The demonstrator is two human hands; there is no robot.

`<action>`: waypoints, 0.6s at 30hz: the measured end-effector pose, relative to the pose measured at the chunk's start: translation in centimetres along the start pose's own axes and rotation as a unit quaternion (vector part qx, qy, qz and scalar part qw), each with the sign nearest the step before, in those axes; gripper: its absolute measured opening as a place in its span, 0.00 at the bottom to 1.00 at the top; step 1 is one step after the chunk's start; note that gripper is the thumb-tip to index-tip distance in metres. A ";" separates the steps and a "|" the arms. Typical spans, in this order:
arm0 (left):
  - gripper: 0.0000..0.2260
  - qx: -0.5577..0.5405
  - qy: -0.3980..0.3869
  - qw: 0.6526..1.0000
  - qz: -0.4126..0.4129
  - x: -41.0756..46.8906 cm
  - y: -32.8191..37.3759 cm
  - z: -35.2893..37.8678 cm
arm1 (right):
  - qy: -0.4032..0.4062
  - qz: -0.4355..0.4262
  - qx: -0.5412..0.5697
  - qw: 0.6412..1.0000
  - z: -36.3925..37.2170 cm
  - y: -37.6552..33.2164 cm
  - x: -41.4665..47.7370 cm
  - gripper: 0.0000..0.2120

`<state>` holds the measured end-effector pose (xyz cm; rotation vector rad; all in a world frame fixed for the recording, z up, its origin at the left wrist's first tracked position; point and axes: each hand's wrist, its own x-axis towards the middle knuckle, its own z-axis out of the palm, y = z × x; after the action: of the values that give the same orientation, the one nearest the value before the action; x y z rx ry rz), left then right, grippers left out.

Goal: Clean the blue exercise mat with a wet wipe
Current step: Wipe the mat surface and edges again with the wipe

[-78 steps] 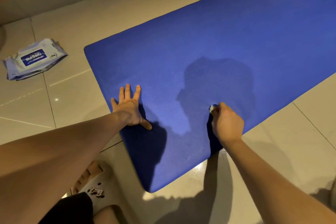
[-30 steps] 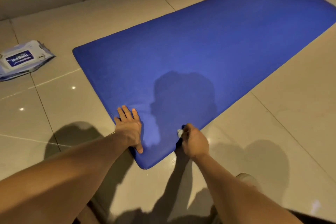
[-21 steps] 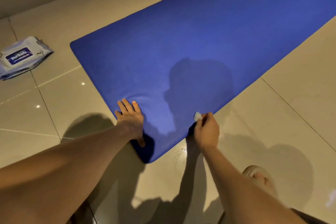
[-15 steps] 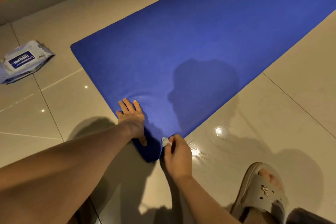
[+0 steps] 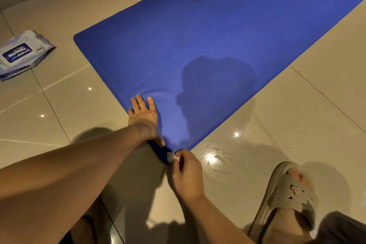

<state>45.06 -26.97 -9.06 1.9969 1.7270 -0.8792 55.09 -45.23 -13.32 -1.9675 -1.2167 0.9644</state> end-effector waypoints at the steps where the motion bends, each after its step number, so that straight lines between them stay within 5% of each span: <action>1: 0.75 0.001 -0.002 1.000 -0.002 0.0 0.1 -0.1 | 0.026 0.009 0.005 1.000 -0.5 0.4 1.1 0.09; 6: 0.76 -0.001 0.001 1.000 0.001 0.0 -0.2 0.1 | 0.181 0.085 0.024 0.980 -5.8 1.5 8.3 0.11; 14: 0.77 -0.013 0.004 1.000 0.009 0.3 -0.3 0.2 | 0.027 0.025 0.002 0.999 0.6 -0.6 -0.2 0.08; 18: 0.77 -0.011 0.013 1.000 0.010 0.3 -0.5 0.5 | 0.149 0.094 0.031 0.984 -4.8 0.3 6.3 0.11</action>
<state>44.50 -26.96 -9.54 2.0156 1.7206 -0.8282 61.23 -40.17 -12.61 -2.1134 -0.8372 0.7507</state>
